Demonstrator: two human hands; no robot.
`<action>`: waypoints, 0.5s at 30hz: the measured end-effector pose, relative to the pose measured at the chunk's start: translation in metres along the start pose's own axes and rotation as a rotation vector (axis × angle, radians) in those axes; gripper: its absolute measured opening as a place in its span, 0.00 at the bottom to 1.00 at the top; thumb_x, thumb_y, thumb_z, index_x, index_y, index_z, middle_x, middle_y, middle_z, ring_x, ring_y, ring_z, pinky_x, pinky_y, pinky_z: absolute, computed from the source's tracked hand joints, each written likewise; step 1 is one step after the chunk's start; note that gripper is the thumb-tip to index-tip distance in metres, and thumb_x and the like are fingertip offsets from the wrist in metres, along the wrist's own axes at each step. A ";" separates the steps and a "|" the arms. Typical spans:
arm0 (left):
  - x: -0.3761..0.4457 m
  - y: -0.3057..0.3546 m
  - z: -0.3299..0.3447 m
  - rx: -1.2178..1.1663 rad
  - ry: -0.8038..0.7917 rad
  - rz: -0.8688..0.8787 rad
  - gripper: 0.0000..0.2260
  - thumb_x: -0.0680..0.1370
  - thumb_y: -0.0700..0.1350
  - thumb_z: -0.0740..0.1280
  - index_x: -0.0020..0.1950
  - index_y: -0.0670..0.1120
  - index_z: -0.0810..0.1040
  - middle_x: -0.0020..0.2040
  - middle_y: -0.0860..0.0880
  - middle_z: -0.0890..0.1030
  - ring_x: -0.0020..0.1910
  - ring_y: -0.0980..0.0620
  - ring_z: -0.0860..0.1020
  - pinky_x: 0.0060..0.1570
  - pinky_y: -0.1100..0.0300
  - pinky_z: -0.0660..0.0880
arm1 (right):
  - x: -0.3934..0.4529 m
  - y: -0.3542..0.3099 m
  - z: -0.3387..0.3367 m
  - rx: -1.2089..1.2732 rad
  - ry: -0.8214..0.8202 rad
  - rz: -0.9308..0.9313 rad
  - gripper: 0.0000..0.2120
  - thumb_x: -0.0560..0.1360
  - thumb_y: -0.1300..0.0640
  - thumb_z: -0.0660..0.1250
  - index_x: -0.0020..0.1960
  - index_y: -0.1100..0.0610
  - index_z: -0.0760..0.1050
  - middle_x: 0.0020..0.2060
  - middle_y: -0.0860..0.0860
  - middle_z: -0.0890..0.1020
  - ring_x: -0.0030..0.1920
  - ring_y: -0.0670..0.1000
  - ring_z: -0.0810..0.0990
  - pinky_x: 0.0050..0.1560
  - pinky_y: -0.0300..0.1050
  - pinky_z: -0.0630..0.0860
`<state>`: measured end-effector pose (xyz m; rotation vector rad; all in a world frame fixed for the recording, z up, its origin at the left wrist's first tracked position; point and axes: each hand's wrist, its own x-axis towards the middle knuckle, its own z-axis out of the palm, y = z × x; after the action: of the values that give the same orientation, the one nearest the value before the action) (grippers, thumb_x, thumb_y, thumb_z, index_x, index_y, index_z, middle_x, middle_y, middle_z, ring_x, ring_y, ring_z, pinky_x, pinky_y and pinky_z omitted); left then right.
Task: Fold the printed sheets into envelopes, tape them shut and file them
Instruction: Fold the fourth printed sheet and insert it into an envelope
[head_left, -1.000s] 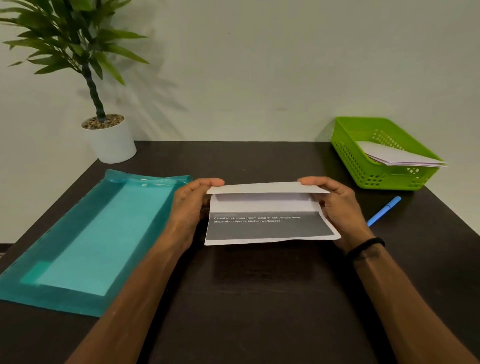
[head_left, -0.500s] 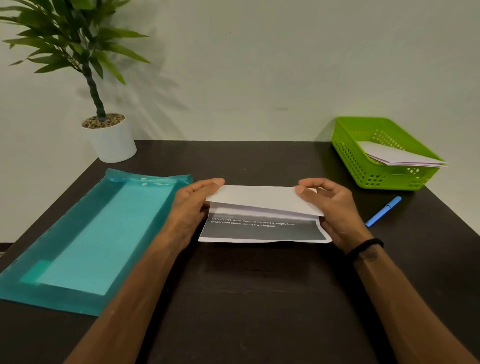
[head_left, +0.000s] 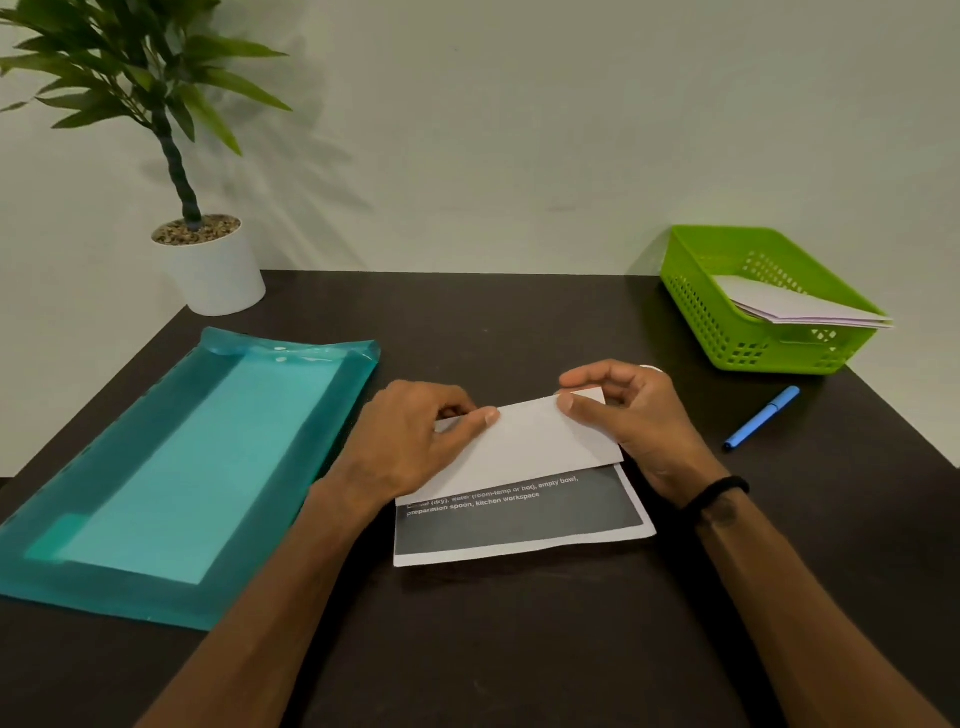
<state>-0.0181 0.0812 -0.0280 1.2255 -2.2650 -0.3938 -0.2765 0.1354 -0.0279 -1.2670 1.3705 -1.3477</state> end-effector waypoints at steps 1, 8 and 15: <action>0.000 0.004 0.001 0.055 -0.027 0.015 0.21 0.80 0.66 0.62 0.55 0.54 0.86 0.49 0.58 0.86 0.46 0.59 0.81 0.51 0.59 0.80 | -0.001 0.000 0.003 -0.013 -0.012 0.005 0.10 0.73 0.62 0.80 0.53 0.58 0.85 0.48 0.54 0.89 0.48 0.54 0.88 0.50 0.50 0.83; -0.004 0.022 0.013 0.049 -0.069 0.102 0.10 0.83 0.56 0.64 0.58 0.56 0.81 0.52 0.56 0.85 0.48 0.57 0.81 0.54 0.53 0.82 | -0.008 0.000 0.025 -0.123 -0.133 -0.048 0.10 0.73 0.62 0.80 0.53 0.57 0.85 0.47 0.52 0.88 0.45 0.49 0.87 0.46 0.42 0.84; -0.006 0.024 0.016 -0.029 -0.018 0.063 0.10 0.80 0.59 0.63 0.50 0.57 0.80 0.41 0.60 0.82 0.41 0.59 0.80 0.44 0.56 0.81 | -0.013 -0.001 0.035 -0.102 -0.132 -0.090 0.10 0.74 0.63 0.79 0.54 0.59 0.84 0.45 0.52 0.89 0.42 0.46 0.87 0.43 0.38 0.82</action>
<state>-0.0414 0.0993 -0.0312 1.1371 -2.2988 -0.4138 -0.2403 0.1428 -0.0319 -1.4746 1.3177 -1.2430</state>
